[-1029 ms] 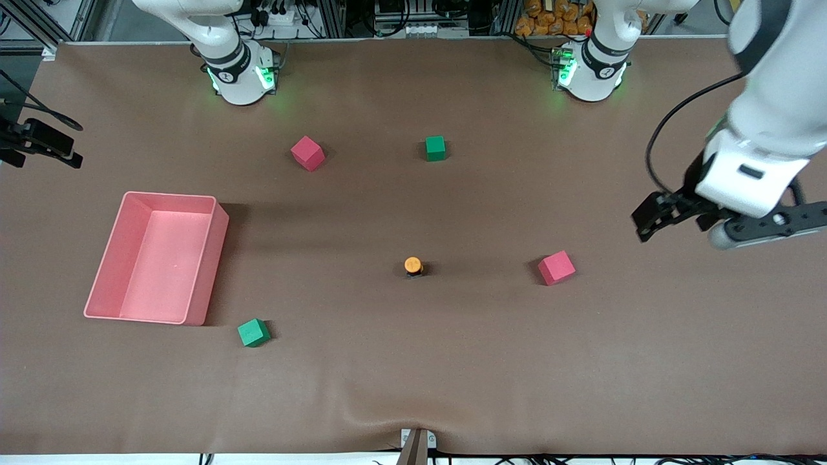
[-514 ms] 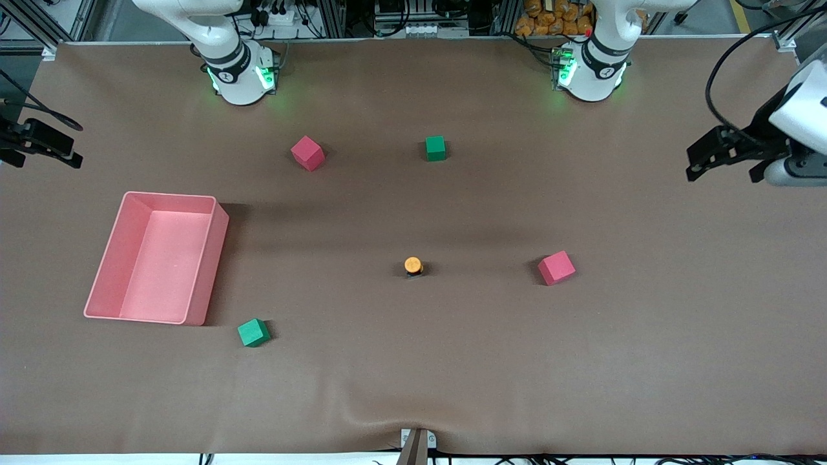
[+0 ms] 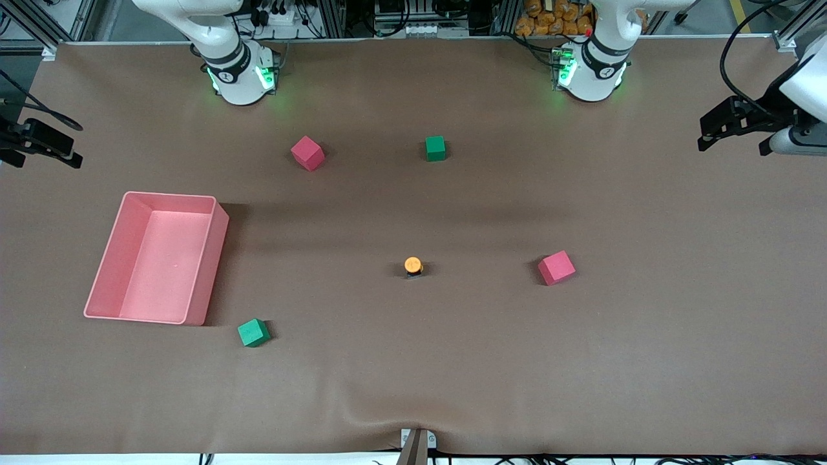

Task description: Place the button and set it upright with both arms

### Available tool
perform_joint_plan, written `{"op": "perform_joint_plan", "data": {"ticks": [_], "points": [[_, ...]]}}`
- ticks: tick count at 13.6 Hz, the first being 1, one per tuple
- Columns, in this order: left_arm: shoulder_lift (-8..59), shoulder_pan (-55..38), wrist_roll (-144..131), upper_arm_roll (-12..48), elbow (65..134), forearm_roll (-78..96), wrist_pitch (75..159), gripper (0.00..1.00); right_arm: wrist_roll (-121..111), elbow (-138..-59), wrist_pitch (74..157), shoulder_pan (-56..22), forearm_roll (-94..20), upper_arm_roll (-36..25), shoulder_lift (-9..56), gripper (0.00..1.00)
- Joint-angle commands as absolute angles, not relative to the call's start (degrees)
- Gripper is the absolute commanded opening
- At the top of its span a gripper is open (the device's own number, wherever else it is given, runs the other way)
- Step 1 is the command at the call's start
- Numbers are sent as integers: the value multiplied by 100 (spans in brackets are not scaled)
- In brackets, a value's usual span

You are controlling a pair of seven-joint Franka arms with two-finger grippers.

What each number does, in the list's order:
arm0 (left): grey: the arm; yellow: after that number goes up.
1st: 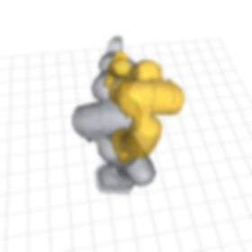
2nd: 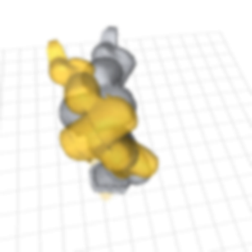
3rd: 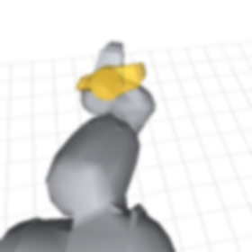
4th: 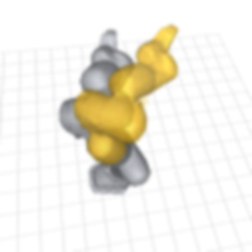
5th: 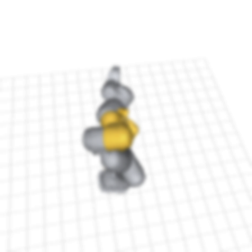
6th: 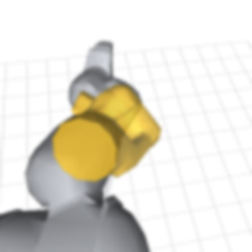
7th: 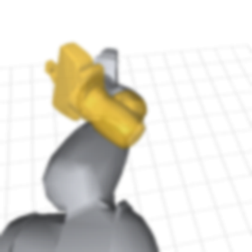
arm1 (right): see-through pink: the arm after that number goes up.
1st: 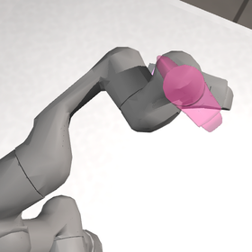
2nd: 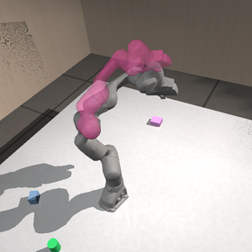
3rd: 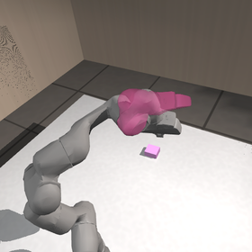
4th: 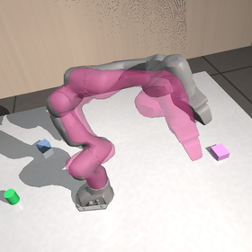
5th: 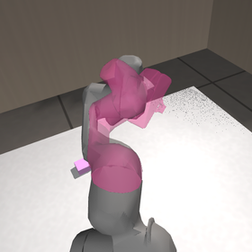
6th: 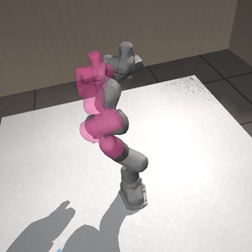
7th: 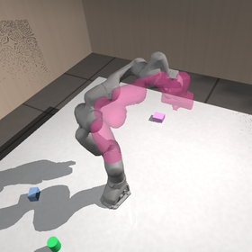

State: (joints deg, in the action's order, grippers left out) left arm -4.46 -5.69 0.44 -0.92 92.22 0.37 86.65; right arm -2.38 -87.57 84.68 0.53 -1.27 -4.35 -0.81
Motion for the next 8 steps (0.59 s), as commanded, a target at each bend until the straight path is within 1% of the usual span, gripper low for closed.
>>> {"op": "perform_joint_plan", "data": {"ticks": [1,4,8], "points": [[-694,-571,149,-18,9544,70,8710,100,-220,-8684,8455,132,-132,-378,-62,100],[-695,-528,71,368,9554,-254,8710,100,-220,-8675,8455,132,-132,-378,-62,100],[-607,-264,140,413,9475,-211,8710,100,-220,-8675,8455,141,-132,-378,-62,100]]}}
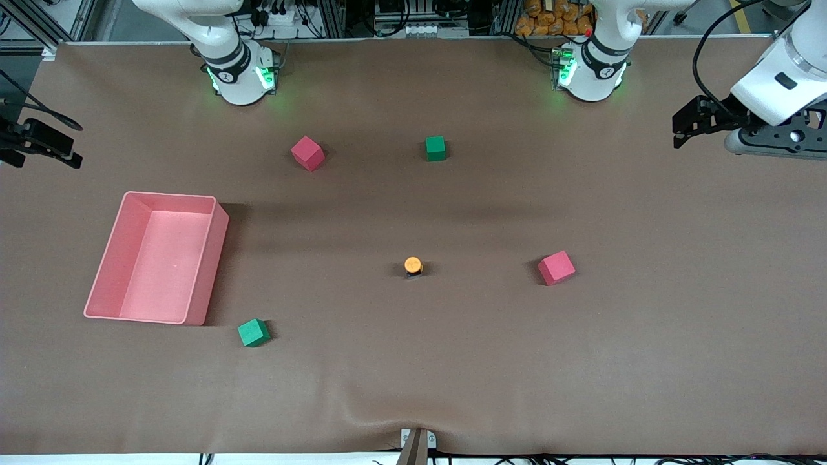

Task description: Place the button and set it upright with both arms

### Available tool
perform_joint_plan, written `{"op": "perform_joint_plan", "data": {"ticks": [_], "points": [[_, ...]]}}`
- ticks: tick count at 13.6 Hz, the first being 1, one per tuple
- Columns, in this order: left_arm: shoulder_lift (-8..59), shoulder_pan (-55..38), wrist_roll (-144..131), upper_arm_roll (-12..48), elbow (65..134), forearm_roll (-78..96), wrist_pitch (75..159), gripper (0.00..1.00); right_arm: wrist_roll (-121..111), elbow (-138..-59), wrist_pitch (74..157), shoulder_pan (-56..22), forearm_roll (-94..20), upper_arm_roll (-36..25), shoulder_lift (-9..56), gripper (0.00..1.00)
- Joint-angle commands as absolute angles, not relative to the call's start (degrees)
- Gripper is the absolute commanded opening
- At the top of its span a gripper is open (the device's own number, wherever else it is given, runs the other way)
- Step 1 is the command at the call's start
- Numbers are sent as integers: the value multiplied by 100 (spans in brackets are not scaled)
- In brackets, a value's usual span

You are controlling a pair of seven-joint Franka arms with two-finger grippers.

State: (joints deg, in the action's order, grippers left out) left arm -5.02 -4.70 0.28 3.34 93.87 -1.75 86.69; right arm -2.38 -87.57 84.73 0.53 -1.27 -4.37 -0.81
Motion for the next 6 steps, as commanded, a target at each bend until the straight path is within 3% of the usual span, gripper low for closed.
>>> {"op": "perform_joint_plan", "data": {"ticks": [1,6], "points": [[-589,-238,158,413,9405,-211,8710,100,-220,-8675,8455,132,-132,-378,-62,100],[-519,97,97,667,9272,-176,8701,100,-220,-8675,8455,123,-132,-378,-62,100]]}}
